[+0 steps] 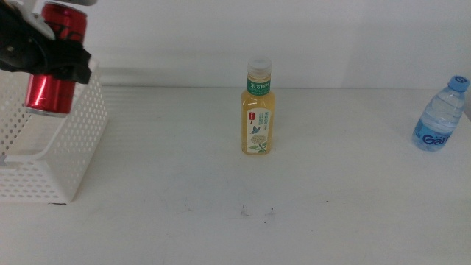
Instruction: Use arms to grab the bottles and put them into the dustbin to the left of the table.
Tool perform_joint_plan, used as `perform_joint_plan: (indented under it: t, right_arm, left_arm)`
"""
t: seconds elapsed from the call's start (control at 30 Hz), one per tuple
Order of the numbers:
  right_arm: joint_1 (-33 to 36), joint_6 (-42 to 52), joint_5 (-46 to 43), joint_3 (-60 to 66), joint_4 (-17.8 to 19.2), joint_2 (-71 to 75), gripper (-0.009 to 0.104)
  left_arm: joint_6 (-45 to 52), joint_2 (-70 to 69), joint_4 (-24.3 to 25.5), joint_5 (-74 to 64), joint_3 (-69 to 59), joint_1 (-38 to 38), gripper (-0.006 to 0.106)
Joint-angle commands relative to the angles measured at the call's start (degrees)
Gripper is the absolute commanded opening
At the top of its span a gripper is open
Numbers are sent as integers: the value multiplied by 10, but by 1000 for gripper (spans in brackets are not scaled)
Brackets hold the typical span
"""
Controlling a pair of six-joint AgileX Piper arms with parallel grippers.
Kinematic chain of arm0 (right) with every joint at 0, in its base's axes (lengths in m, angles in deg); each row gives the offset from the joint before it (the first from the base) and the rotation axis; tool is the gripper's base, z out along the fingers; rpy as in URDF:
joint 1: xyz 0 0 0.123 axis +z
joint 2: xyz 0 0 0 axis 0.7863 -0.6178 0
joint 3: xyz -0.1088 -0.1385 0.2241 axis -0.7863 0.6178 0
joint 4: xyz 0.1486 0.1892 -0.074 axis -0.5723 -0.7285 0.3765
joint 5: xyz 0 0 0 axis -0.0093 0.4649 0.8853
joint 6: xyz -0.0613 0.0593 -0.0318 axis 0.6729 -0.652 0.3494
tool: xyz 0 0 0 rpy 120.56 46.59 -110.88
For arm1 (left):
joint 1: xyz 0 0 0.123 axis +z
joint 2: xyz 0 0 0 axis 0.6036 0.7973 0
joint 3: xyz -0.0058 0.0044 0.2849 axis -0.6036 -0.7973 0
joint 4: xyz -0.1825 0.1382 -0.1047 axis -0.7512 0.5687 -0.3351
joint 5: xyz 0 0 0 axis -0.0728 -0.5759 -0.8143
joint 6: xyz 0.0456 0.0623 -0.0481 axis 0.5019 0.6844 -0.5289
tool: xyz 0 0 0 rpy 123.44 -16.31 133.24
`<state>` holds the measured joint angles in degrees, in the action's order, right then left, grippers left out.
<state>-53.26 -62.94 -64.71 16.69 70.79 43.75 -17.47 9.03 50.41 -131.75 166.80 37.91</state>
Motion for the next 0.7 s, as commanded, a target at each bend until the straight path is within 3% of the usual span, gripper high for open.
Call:
perform_joint_plan:
  t: [0.0, 0.33, 0.67]
  right_arm:
    - [-4, 3, -5, 2, 4, 3, 93]
    - [-4, 3, -5, 2, 4, 3, 93]
    - [-4, 3, -5, 2, 4, 3, 93]
  left_arm:
    - [17, 18, -24, -10, 38, 25, 34]
    - [37, 95, -39, -58, 132, 101, 34]
    - [61, 171, -60, -58, 135, 164, 34]
